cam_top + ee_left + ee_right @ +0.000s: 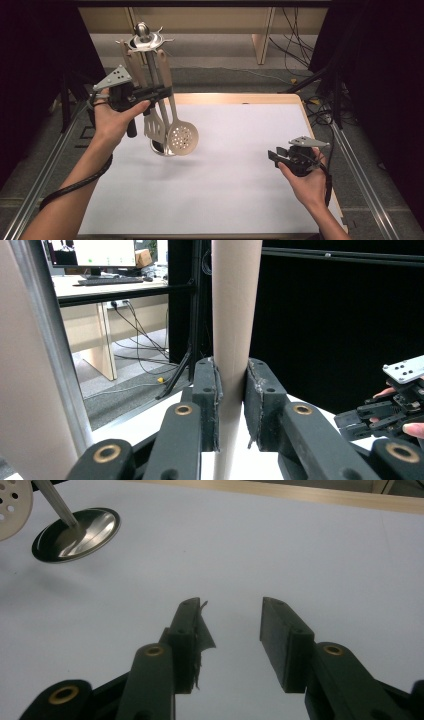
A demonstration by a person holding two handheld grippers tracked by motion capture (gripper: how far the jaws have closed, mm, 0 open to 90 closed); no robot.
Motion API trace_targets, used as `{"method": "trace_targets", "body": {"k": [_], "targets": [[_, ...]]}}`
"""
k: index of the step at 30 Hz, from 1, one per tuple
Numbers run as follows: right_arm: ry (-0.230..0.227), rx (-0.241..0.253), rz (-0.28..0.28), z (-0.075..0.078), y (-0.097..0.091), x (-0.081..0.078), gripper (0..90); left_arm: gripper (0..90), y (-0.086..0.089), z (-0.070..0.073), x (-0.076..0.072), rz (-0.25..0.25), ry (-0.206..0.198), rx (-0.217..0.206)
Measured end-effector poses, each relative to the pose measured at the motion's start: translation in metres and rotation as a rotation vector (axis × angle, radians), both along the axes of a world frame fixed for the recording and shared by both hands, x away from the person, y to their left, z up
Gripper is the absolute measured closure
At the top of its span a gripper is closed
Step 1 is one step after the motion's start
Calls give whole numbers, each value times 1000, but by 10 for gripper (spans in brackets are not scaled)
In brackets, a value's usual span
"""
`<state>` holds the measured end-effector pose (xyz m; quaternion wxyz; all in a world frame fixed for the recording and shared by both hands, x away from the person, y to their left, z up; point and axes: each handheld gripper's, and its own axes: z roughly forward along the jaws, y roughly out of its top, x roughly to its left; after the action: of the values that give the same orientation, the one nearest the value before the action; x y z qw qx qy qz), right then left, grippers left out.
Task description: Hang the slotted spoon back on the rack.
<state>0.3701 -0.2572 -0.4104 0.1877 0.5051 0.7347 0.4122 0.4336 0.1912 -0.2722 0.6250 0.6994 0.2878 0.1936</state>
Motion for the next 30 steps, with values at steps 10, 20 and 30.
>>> {"method": "trace_targets", "body": {"k": [10,20,30], "targets": [[7,7,-4,0,0,0,610,764,1,0,3,3,2,6],[-18,-12,9,0,-1,1,611,764,3,1,5,9,7,8],[-16,-19,6,1,-2,1,611,764,4,1,7,13,8,7]]}}
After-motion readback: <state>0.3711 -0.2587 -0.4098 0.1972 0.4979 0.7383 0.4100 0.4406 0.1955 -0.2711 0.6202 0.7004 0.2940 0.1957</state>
